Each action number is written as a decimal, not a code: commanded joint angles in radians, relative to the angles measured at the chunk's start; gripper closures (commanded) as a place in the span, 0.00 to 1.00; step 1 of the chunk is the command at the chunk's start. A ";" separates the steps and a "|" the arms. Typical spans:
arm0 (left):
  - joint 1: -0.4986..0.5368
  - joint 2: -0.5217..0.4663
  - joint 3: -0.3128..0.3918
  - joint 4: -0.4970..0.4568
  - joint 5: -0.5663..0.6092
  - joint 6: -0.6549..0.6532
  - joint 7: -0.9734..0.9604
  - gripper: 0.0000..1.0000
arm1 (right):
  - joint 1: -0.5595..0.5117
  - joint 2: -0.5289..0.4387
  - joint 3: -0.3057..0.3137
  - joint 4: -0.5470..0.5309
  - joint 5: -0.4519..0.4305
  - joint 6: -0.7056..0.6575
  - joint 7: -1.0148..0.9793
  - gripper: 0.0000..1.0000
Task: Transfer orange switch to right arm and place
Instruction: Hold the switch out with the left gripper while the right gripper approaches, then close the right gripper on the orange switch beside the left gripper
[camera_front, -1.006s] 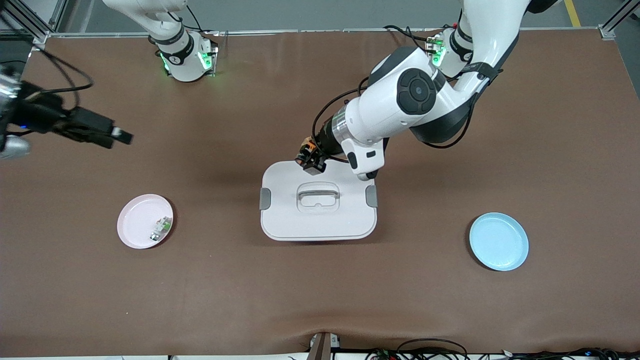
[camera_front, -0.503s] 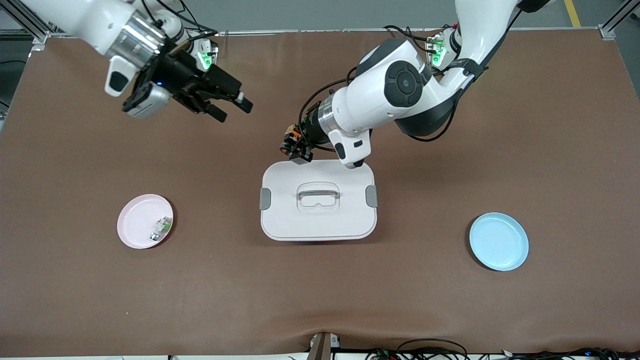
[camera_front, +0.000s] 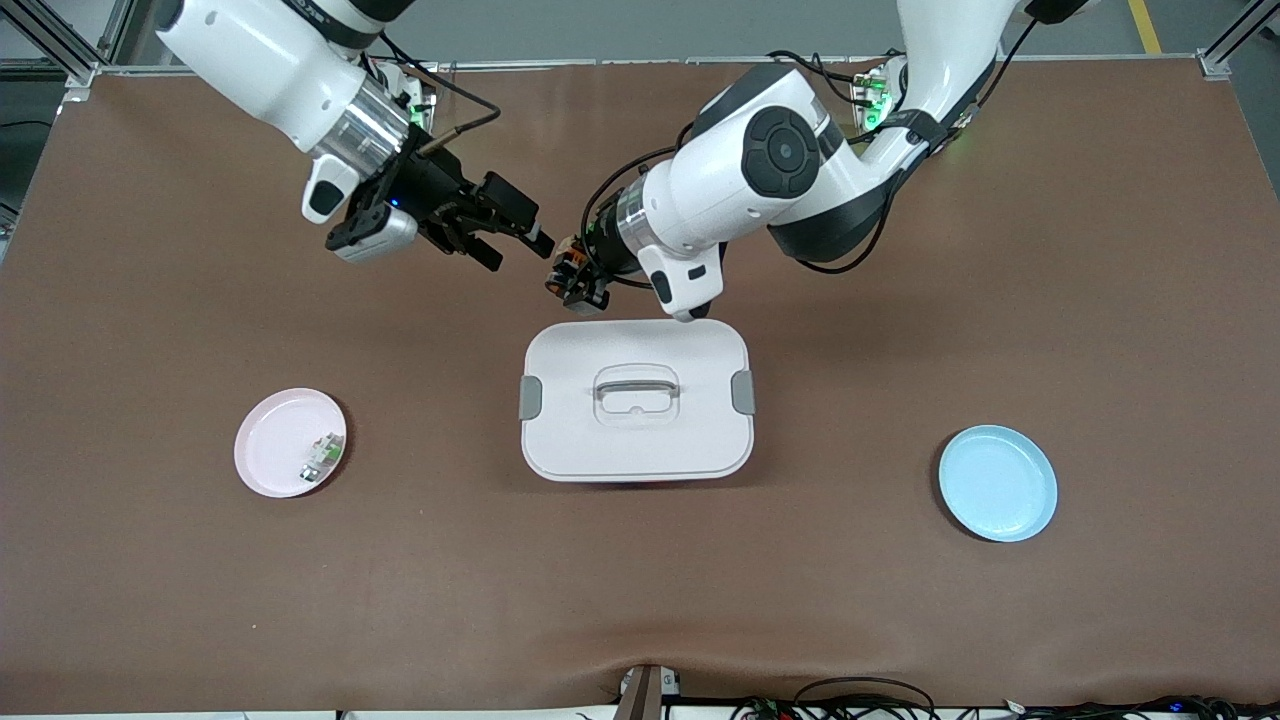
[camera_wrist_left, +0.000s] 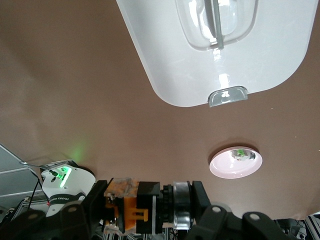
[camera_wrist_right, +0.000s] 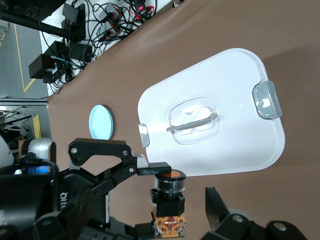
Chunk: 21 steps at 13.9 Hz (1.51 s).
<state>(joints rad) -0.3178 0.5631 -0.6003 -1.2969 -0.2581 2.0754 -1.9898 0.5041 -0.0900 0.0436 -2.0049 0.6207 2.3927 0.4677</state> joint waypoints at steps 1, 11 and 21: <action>-0.020 0.012 -0.001 0.025 -0.015 0.011 -0.020 1.00 | 0.024 0.015 -0.013 -0.006 0.016 0.008 0.006 0.00; -0.023 0.015 0.001 0.024 -0.017 0.049 -0.020 1.00 | 0.074 0.010 -0.013 -0.098 0.117 0.013 0.075 0.00; -0.029 0.014 0.001 0.024 -0.017 0.051 -0.020 1.00 | 0.080 0.006 -0.014 -0.106 0.116 0.000 0.072 0.63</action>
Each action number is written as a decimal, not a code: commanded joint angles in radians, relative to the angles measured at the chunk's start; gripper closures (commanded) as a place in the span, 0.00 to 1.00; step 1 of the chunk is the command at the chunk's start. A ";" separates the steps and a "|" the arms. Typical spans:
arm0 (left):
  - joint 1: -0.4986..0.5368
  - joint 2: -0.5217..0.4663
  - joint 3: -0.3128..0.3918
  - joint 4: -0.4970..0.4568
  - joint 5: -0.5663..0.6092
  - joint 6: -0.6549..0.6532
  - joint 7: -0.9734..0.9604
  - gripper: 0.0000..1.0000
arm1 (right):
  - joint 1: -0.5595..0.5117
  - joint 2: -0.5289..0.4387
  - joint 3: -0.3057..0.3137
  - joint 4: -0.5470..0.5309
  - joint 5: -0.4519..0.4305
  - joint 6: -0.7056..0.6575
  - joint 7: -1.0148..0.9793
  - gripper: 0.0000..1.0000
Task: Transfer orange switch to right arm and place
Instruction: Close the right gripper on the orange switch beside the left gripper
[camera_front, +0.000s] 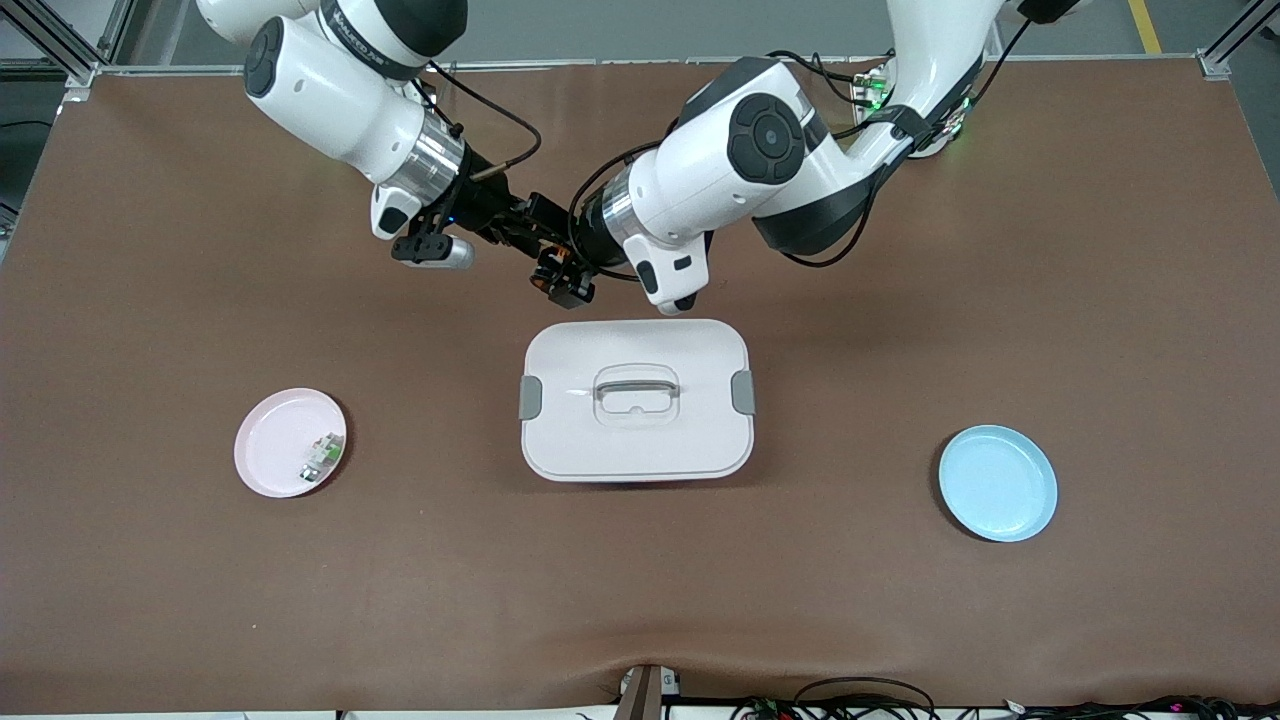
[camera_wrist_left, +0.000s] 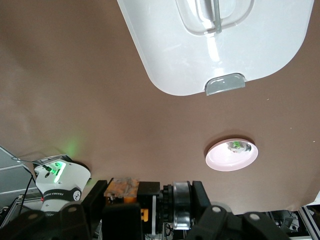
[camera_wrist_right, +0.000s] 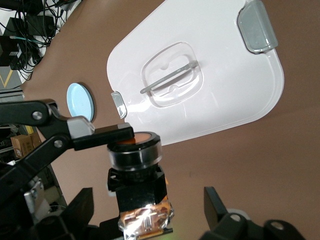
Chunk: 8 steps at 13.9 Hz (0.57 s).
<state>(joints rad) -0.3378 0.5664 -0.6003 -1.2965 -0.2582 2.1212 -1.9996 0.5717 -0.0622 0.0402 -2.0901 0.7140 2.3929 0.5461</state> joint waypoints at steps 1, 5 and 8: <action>-0.007 0.010 0.001 0.023 -0.016 0.005 -0.010 1.00 | 0.013 -0.024 -0.011 -0.021 0.022 0.000 0.000 0.96; -0.009 0.012 0.001 0.023 -0.016 0.005 -0.010 1.00 | 0.014 -0.024 -0.009 -0.019 0.022 0.003 0.008 1.00; -0.009 0.010 0.001 0.023 -0.016 0.005 -0.010 1.00 | 0.019 -0.024 -0.011 -0.019 0.022 0.008 0.008 1.00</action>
